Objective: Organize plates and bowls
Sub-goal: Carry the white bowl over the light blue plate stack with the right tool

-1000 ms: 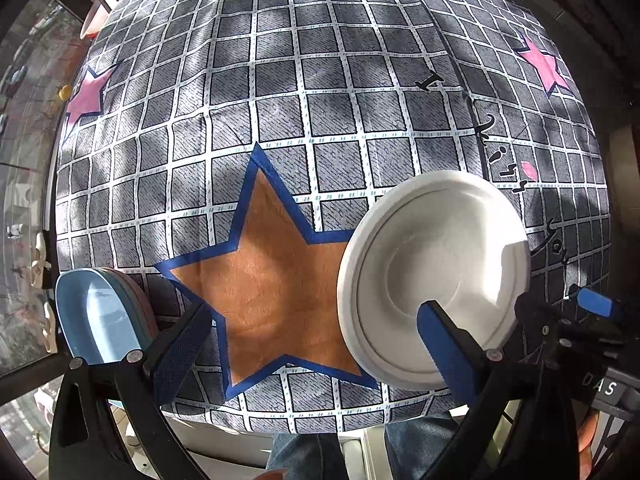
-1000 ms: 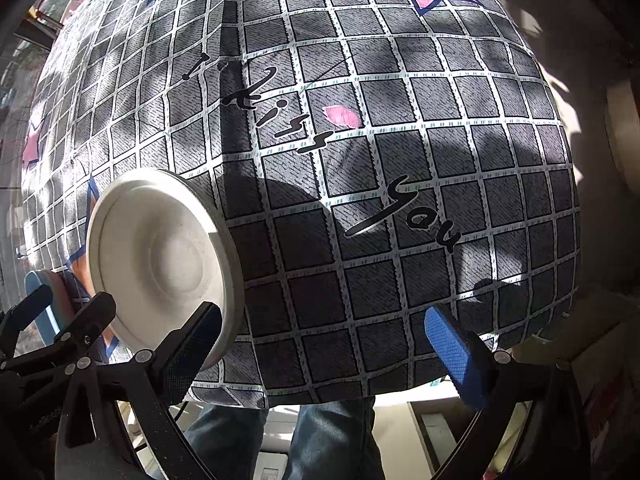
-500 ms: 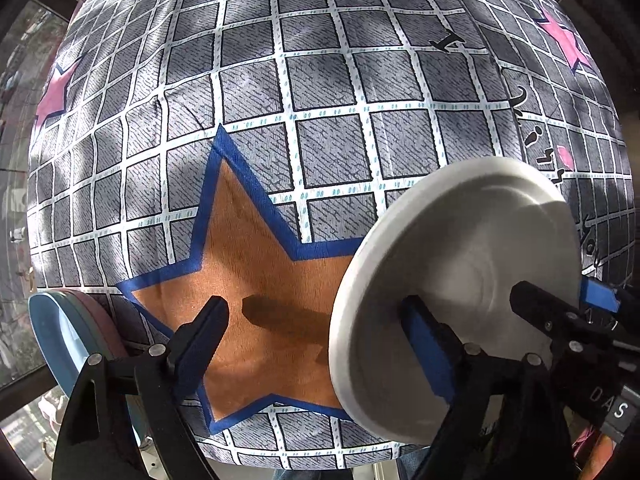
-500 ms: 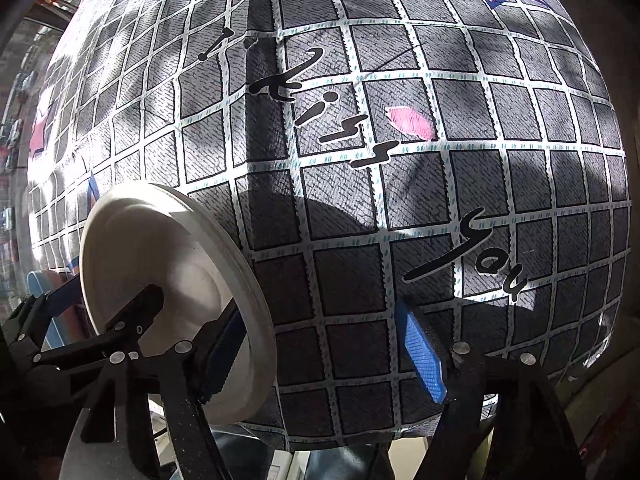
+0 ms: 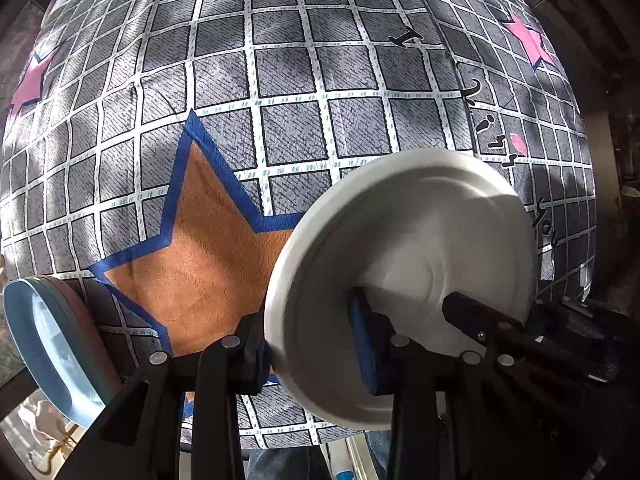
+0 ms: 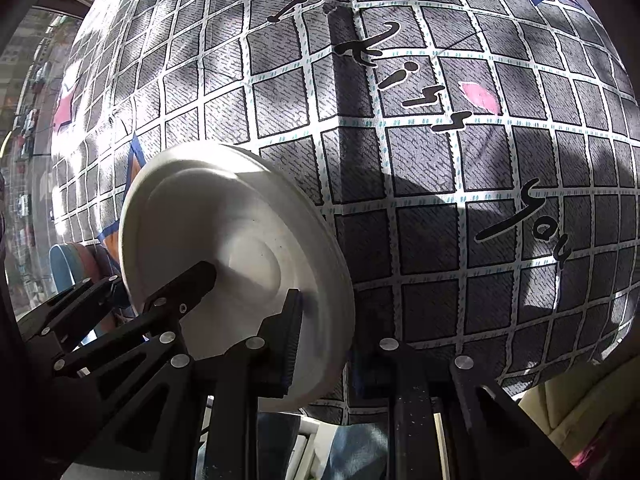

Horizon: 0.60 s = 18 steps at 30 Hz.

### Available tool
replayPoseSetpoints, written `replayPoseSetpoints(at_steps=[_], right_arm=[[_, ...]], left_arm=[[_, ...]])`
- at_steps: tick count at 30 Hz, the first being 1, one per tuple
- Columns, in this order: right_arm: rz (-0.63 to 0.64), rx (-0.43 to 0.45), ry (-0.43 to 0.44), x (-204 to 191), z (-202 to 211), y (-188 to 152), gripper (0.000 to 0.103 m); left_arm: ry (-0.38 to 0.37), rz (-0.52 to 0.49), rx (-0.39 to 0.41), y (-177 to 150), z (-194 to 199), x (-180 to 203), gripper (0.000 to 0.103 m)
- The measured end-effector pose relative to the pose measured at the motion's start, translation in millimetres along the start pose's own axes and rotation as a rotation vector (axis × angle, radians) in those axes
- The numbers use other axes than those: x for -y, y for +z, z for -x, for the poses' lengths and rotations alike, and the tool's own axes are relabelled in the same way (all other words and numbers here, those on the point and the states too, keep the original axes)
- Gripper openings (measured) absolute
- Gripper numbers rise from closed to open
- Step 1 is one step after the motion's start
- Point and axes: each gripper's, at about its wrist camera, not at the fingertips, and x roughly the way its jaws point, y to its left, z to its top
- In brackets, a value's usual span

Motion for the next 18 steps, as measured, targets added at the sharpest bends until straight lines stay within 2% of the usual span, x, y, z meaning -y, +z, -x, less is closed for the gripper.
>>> replayPoseSetpoints(at_steps=[4,11,18], right_arm=[[0.007,0.007,0.006,-31,3,-4,0.023],[0.116,0.036,0.007,-105,14,-4,0.023],[0.244,0.044,0.029,-190,12,-11,0.023]], left_arm=[[0.011,0.034,0.033,-5,20,-22,0.038],[0.034,0.125,0.102,-22,56,-70,0.038],[0.080,0.257,0.158,-57,89,-140,0.038]])
